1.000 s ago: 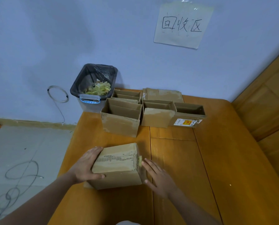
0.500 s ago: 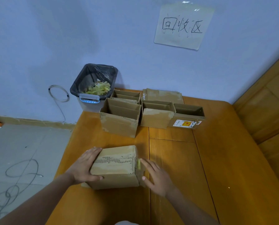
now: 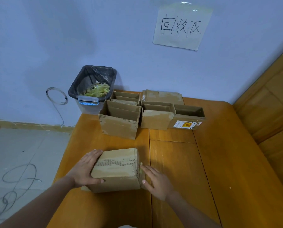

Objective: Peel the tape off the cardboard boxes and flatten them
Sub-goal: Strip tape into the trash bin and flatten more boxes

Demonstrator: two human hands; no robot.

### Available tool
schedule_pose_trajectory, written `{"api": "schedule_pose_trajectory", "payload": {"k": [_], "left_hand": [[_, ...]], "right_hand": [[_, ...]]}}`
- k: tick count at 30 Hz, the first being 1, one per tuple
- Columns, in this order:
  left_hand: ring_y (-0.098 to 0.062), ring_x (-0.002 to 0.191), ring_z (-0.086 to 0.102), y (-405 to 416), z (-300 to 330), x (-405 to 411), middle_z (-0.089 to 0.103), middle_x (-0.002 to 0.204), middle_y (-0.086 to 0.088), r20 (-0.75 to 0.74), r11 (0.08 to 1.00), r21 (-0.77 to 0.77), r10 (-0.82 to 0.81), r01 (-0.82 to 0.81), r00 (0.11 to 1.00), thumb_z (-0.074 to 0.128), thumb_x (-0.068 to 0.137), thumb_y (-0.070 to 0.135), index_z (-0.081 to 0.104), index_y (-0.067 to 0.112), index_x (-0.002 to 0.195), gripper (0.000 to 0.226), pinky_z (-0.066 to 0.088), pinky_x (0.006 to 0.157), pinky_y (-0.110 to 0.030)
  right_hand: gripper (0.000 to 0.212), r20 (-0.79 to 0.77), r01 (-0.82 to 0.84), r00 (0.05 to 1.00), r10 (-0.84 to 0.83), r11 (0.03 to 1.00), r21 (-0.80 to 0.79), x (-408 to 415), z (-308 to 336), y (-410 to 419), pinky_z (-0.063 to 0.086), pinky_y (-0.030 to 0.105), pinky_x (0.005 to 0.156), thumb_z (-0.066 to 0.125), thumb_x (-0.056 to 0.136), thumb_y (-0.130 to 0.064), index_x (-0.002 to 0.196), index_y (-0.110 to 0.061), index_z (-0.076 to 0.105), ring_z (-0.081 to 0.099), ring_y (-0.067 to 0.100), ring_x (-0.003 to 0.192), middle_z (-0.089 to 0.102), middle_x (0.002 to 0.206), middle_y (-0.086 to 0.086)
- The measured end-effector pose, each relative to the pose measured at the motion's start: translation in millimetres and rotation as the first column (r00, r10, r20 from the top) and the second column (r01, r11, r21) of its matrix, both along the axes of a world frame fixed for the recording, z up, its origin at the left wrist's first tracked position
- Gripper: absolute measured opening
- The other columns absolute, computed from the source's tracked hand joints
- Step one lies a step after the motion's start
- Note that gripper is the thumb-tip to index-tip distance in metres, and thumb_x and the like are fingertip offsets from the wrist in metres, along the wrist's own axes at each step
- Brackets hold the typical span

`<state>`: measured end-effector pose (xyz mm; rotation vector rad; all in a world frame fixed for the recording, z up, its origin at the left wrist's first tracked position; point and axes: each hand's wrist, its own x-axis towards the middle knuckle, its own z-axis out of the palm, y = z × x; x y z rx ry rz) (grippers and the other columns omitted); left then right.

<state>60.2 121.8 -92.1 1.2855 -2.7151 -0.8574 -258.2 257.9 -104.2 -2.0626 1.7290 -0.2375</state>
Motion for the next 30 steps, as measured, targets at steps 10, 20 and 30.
{"api": "schedule_pose_trajectory", "payload": {"k": [10, 20, 30], "left_hand": [[-0.013, 0.148, -0.002, -4.7, 0.3, -5.1, 0.008, 0.161, 0.000, 0.012, 1.000, -0.011, 0.015, -0.015, 1.000, 0.052, 0.060, 0.084, 0.002, 0.017, 0.154, 0.126, -0.008, 0.116, -0.026], [-0.015, 0.141, 0.021, -30.3, 13.7, -28.7, 0.027, 0.153, 0.004, 0.013, 0.989, -0.146, -0.011, 0.013, 1.000, 0.055, 0.062, 0.084, 0.020, 0.023, 0.152, 0.115, 0.012, 0.119, -0.034], [-0.018, 0.142, 0.019, -76.3, 31.0, -46.7, 0.026, 0.152, 0.001, 0.105, 0.964, -0.229, -0.111, 0.133, 0.988, 0.061, 0.063, 0.079, 0.019, 0.021, 0.152, 0.114, 0.009, 0.119, -0.034]], "right_hand": [[0.059, -0.070, 0.046, 0.997, -0.045, 0.999, 0.014, -12.0, -3.4, 8.4, 0.009, 0.016, 0.111, 0.030, 0.101, -0.047, 0.153, -0.025, 0.014, 0.009, 0.003, 0.145, 0.018, 0.159, -0.008], [0.055, -0.123, 0.161, 0.976, -0.177, 0.978, -0.129, -41.6, 24.0, -19.5, 0.038, 0.022, 0.099, 0.034, 0.100, -0.043, 0.151, -0.024, 0.024, 0.034, 0.008, 0.136, 0.033, 0.153, -0.007], [0.049, -0.162, 0.050, 0.981, -0.106, 0.947, -0.317, -27.8, 62.7, -77.4, 0.042, 0.023, 0.093, 0.037, 0.100, -0.036, 0.145, -0.017, 0.039, 0.044, 0.012, 0.129, 0.046, 0.144, 0.000]]}}
